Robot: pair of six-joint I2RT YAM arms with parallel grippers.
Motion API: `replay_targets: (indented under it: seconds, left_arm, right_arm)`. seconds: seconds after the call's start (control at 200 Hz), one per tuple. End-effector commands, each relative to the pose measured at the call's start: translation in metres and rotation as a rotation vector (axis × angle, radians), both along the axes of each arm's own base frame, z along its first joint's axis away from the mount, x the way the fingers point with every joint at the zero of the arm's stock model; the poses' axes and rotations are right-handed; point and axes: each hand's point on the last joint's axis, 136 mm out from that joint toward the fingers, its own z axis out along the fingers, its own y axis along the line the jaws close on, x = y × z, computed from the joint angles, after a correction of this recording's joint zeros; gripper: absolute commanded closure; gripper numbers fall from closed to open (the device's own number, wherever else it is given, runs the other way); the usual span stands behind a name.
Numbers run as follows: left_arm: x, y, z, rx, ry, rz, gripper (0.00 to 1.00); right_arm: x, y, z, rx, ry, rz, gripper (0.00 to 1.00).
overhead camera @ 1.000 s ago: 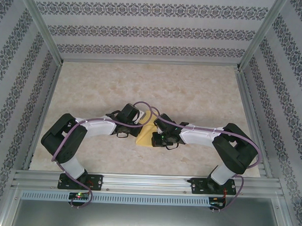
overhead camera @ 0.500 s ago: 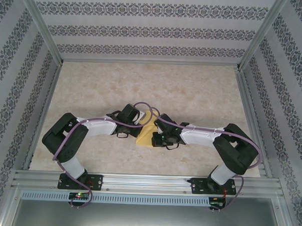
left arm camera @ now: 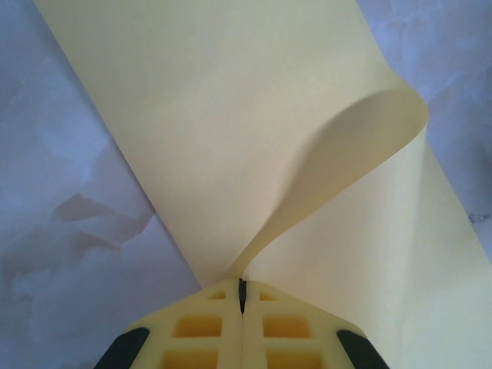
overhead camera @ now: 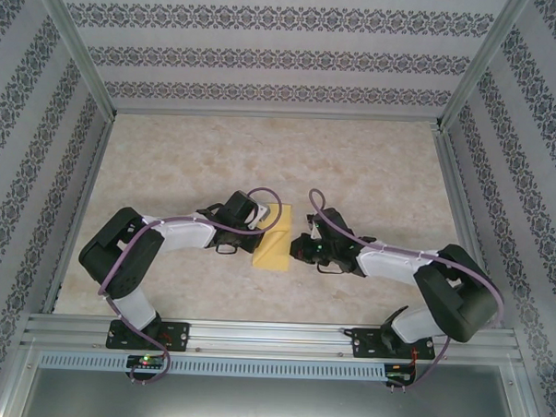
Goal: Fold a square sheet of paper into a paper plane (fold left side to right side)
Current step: Fold the triangle a second time at the center of the table.
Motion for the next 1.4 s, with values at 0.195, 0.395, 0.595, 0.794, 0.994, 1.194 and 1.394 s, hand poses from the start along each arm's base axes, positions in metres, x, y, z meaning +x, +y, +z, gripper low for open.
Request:
replay_targets:
  seconds: [0.195, 0.395, 0.595, 0.794, 0.994, 1.194, 1.394]
  left_arm:
    - [-0.003, 0.004, -0.004, 0.005, 0.022, -0.014, 1.0]
    - [-0.003, 0.004, -0.004, 0.004, 0.022, -0.016, 1.0]
    - [-0.003, 0.003, -0.003, 0.002, 0.022, -0.018, 1.0]
    - [-0.003, 0.002, -0.002, -0.004, 0.023, -0.025, 1.0]
    - [-0.003, 0.0, 0.0, -0.008, 0.025, -0.028, 1.0]
    - [-0.003, 0.0, 0.001, -0.005, 0.026, -0.033, 1.0]
    - [-0.003, 0.0, 0.001, -0.003, 0.025, -0.033, 1.0]
  right_arm:
    - [0.039, 0.043, 0.027, 0.182, -0.059, -0.007, 1.0]
    - [0.045, 0.06, 0.018, 0.18, -0.039, 0.031, 1.0]
    - [0.045, 0.061, 0.001, 0.143, -0.004, 0.034, 1.0]
    - [0.043, 0.058, -0.01, 0.078, 0.016, 0.058, 1.0]
    - [0.039, 0.049, -0.019, 0.01, 0.029, 0.062, 1.0]
    - [0.035, 0.042, -0.026, -0.028, 0.039, 0.063, 1.0]
    - [0.033, 0.037, -0.032, -0.049, 0.052, 0.057, 1.0]
